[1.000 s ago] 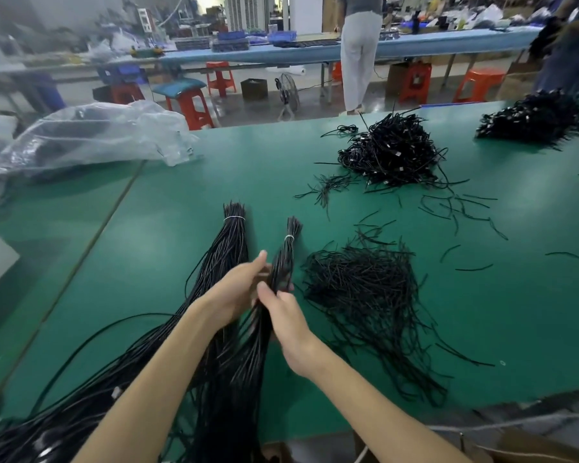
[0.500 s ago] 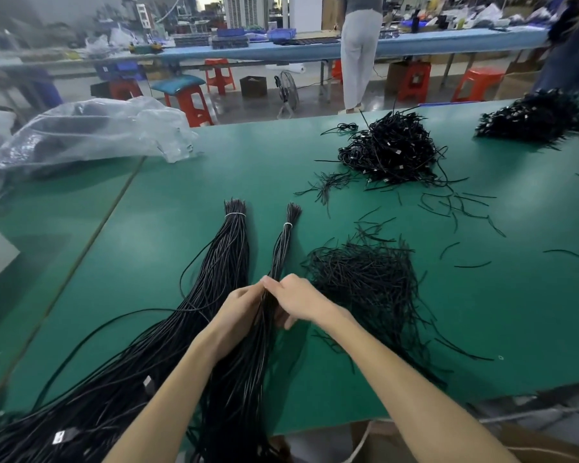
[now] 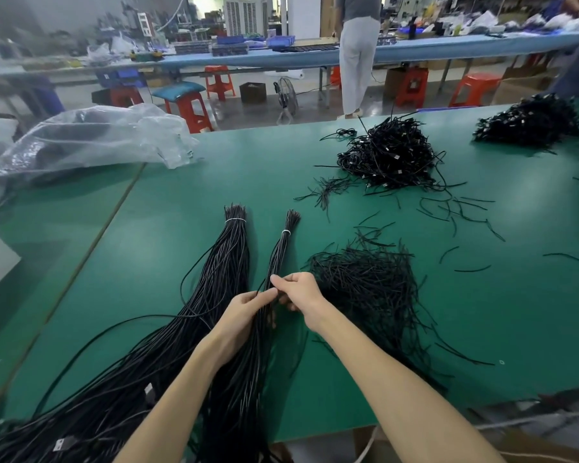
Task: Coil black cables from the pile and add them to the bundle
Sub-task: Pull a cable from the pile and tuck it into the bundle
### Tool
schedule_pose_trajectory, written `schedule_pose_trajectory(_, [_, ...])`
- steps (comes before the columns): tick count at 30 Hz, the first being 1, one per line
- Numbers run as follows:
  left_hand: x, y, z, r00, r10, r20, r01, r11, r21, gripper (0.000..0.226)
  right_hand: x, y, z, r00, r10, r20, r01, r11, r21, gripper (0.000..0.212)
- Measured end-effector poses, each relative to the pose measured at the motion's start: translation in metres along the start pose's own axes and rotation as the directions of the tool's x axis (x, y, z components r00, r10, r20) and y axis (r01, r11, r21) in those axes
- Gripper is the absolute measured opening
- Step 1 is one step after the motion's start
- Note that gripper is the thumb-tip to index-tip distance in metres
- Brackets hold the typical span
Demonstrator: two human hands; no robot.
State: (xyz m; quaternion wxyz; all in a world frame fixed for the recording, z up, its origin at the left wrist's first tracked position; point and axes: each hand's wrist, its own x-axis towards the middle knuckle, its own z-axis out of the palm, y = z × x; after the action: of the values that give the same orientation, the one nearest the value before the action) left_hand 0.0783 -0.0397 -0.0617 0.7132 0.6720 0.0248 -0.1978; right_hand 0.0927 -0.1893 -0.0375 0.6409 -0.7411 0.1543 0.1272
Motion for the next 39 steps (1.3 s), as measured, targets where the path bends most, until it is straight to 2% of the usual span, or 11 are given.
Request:
schedule_pose_trajectory(4, [0.003,-0.004,0.005,0.997,0.022,-0.068,-0.013,0.992,0.129,0.033,0.000,-0.002,-0.006,1.000,-0.004,0.005,0.004,0.998,0.059,0.022])
schedule_pose_trajectory(11, [0.010,-0.006,0.011,0.992,-0.030,-0.120,0.024,0.999,-0.046,0.019,-0.019,-0.010,-0.025,0.986,-0.098,0.138,0.083,0.991,0.110,0.024])
schedule_pose_trajectory(17, [0.012,0.001,0.008,0.986,0.021,-0.167,0.023,0.967,0.255,0.023,-0.068,-0.040,-0.050,0.939,-0.209,0.272,0.110,0.935,0.336,0.025])
schedule_pose_trajectory(21, [0.009,0.003,0.014,0.962,0.087,-0.257,0.021,0.921,0.389,0.019,-0.080,-0.074,-0.086,0.945,-0.319,0.074,0.214,0.772,0.599,0.022])
schedule_pose_trajectory(24, [0.000,0.001,0.028,0.944,0.223,-0.243,0.027,0.682,0.731,0.051,-0.063,-0.093,-0.115,0.971,-0.226,-0.076,0.203,0.616,0.761,0.023])
schedule_pose_trajectory(26, [-0.009,0.002,0.041,0.853,0.515,-0.084,-0.124,0.356,0.926,0.046,-0.050,-0.092,-0.123,0.988,-0.144,-0.063,0.137,0.597,0.791,0.025])
schedule_pose_trajectory(27, [-0.013,0.006,0.050,0.809,0.587,0.000,-0.224,0.308,0.925,0.037,-0.044,-0.088,-0.124,0.993,-0.105,-0.055,0.106,0.579,0.808,0.025])
schedule_pose_trajectory(29, [-0.024,0.017,0.069,0.880,0.459,0.125,-0.390,0.544,0.743,0.031,-0.035,-0.079,-0.125,0.998,-0.051,-0.036,0.057,0.493,0.868,0.025])
schedule_pose_trajectory(31, [-0.037,0.023,0.087,0.944,0.114,0.311,-0.259,0.840,0.477,0.035,-0.029,-0.070,-0.126,0.999,-0.030,-0.023,0.033,0.394,0.919,0.025])
schedule_pose_trajectory(35, [-0.054,0.015,0.096,0.814,-0.073,0.577,-0.150,0.932,0.330,0.039,-0.024,-0.059,-0.140,0.994,-0.030,-0.106,0.110,0.321,0.941,0.023])
schedule_pose_trajectory(39, [-0.053,0.029,0.075,0.859,-0.009,0.512,-0.092,0.981,0.173,0.028,-0.030,-0.041,-0.181,0.952,0.020,-0.305,0.278,0.357,0.892,0.020])
